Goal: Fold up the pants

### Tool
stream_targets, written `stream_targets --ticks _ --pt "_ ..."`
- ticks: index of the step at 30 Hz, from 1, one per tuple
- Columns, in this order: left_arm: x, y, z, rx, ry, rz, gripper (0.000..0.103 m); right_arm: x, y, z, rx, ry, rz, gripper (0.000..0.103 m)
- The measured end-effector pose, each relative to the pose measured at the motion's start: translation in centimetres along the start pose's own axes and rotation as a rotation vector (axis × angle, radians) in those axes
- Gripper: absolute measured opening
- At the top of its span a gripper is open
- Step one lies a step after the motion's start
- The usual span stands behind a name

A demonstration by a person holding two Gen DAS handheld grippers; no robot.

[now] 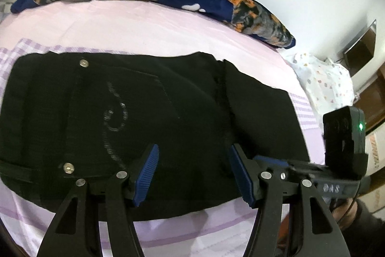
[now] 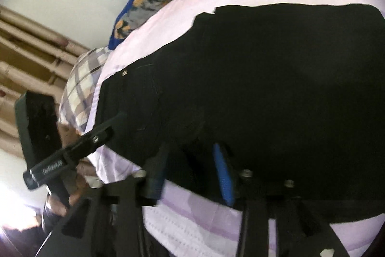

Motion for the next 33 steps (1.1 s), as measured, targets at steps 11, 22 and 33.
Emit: stream_targets --ticks 11,22,33 --pt "-1.5 0.0 3.3 0.228 -0.193 -0.168 0.062 -3.9 -0.4 -7.9 -0.264 -0.106 0.161 0.055" --pt "-2.2 1.2 7.5 0.329 -0.220 -0.258 0.062 -6.7 -0.8 -8.8 -0.336 -0.072 0.309 0.057" --pt "-3.6 0.0 9.0 0.417 -0.241 -0.238 0.037 -7.4 -1.1 -8.5 -0.336 -0.059 0.346 0.057"
Point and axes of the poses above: each gripper's, at about its wrist camera, not at the fingertips, and z roughly the way its jaws point, x to its left, y to its top, the point moved 4 cm from there along z, roughly the way its jaws point, and after that the axes turned 14 degrees about -z, right-handed, at the moved point
